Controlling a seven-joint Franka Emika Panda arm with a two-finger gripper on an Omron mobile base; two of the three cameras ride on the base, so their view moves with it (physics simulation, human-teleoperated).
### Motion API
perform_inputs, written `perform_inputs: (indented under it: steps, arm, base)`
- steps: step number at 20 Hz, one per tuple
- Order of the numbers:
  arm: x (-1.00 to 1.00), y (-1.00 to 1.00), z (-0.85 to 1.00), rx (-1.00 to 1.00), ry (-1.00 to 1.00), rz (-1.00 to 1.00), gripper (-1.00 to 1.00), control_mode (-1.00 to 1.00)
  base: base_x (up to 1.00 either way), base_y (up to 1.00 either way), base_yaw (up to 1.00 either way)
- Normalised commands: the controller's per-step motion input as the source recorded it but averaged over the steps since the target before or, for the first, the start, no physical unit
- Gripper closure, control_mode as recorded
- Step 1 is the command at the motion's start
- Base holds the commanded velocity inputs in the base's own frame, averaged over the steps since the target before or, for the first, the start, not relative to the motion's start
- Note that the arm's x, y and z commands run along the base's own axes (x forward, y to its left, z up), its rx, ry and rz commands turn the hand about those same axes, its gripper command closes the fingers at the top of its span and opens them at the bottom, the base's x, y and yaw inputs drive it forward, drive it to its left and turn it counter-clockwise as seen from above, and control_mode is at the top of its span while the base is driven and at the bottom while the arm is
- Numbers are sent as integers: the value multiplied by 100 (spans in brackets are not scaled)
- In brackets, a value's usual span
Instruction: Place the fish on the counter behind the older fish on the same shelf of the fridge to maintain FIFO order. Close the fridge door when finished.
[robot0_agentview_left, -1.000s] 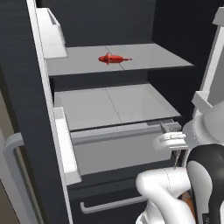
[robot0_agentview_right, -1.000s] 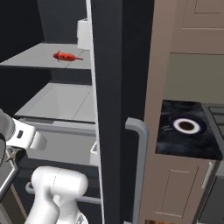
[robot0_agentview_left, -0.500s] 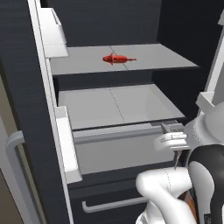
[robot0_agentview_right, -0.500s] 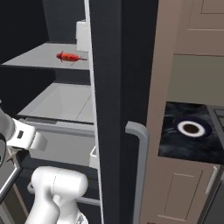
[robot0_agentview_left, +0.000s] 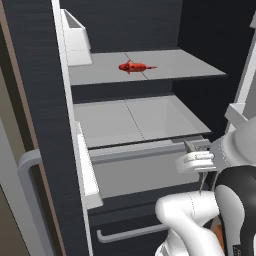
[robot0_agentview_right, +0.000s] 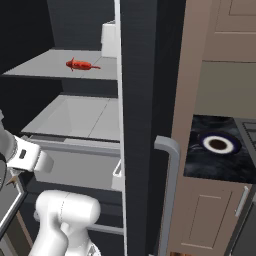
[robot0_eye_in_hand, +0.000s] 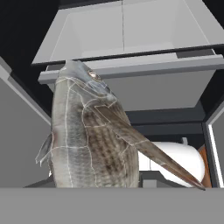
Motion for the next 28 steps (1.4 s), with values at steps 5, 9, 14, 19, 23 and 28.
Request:
perform_inputs:
  steps: [5, 9, 14, 19, 23, 28]
  arm:
    - [0, 0, 0, 0, 0, 0, 100, 100]
    - [0, 0, 0, 0, 0, 0, 100, 100]
    - [100, 7, 84, -7, -6, 0, 100, -100]
    - [100, 6, 80, -8, -5, 0, 100, -100]
    - [79, 1, 48, -6, -14, 0, 100, -100]
    - [59, 0, 19, -5, -20, 6, 100, -100]
  base:
    - [89, 18, 0]
    - [100, 20, 0]
    - [0, 0, 0]
    - [0, 0, 0]
    - [0, 0, 0]
    - [0, 0, 0]
